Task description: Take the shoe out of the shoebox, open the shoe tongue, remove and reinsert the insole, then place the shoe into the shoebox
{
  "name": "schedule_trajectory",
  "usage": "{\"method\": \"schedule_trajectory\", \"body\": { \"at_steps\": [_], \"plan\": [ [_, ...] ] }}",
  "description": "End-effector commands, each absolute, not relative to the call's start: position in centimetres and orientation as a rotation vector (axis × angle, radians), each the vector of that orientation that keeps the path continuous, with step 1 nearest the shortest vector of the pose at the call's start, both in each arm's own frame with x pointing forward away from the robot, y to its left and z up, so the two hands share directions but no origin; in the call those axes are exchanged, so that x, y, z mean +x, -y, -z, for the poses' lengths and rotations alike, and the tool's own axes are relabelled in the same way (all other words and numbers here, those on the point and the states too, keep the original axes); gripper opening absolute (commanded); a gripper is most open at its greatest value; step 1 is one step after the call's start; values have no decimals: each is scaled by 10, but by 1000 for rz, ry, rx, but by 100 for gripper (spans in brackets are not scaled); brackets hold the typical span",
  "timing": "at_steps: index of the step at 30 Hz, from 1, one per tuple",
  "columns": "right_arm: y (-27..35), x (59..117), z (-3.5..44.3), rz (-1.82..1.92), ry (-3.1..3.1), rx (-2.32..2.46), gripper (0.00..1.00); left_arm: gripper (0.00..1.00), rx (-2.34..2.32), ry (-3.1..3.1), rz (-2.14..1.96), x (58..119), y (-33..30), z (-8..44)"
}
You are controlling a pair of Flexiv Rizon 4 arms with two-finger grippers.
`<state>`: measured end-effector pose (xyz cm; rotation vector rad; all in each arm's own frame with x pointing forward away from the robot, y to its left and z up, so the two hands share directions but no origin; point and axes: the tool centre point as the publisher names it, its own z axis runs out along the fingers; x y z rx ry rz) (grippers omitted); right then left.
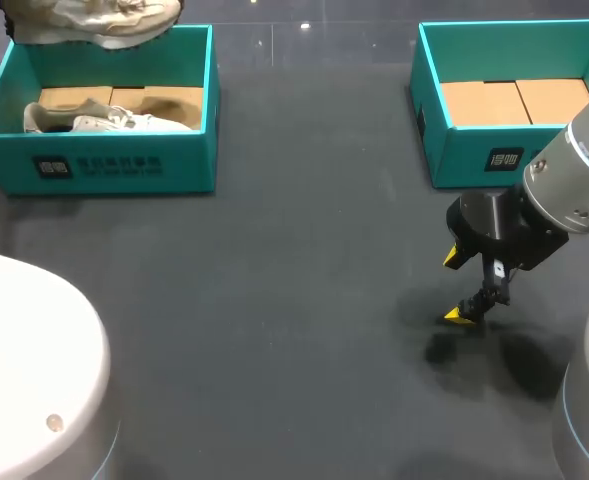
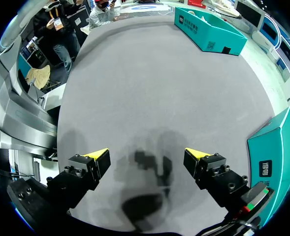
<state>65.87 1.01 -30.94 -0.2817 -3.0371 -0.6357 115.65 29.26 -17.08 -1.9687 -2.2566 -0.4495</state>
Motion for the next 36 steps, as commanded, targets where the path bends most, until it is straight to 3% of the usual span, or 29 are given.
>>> {"method": "schedule_trajectory", "body": {
  "at_steps": [1,36],
  "plan": [
    [-10,657,310,636,3041,-283,100,0,-1966,2256,449,1158,-292,169],
    [-10,657,310,636,3041,-283,100,0,-1935,2152,372,1184,-296,255]
  ]
}}
